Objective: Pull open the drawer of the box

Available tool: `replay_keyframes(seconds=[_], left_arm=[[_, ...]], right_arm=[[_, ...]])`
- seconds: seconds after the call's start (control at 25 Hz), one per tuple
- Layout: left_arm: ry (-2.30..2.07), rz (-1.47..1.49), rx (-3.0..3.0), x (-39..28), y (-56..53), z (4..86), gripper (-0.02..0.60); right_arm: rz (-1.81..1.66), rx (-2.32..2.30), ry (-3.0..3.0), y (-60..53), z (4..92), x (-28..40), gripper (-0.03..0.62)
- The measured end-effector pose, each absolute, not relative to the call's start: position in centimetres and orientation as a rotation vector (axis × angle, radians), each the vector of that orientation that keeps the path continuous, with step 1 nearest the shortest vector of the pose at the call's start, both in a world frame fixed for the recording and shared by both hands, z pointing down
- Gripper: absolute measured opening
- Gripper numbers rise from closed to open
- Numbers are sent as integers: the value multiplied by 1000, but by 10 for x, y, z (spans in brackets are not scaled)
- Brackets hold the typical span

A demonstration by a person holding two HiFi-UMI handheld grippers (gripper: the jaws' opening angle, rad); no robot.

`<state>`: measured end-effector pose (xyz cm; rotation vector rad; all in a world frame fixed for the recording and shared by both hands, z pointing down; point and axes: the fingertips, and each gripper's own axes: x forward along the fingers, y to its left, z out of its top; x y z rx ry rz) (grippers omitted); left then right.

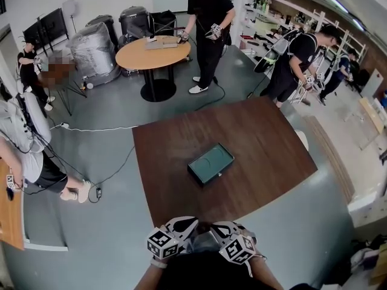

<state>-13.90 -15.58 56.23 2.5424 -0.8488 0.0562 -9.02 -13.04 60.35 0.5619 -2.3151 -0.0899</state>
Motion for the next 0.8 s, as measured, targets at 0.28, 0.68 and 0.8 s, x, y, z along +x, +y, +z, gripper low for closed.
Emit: replay_keyframes(seconds=[0.28, 0.68, 0.8], left_arm=[[-847, 71, 2548, -146, -166, 559, 6], [-847, 81, 2542, -138, -156, 556, 6], [-841, 90, 2531, -138, -149, 559, 6]], right_arm=[[-88, 576, -2317, -142, 602, -95, -12], [-41, 629, -2304, -140, 604, -77, -12], [-17, 635, -2295, -137, 609, -76, -12]])
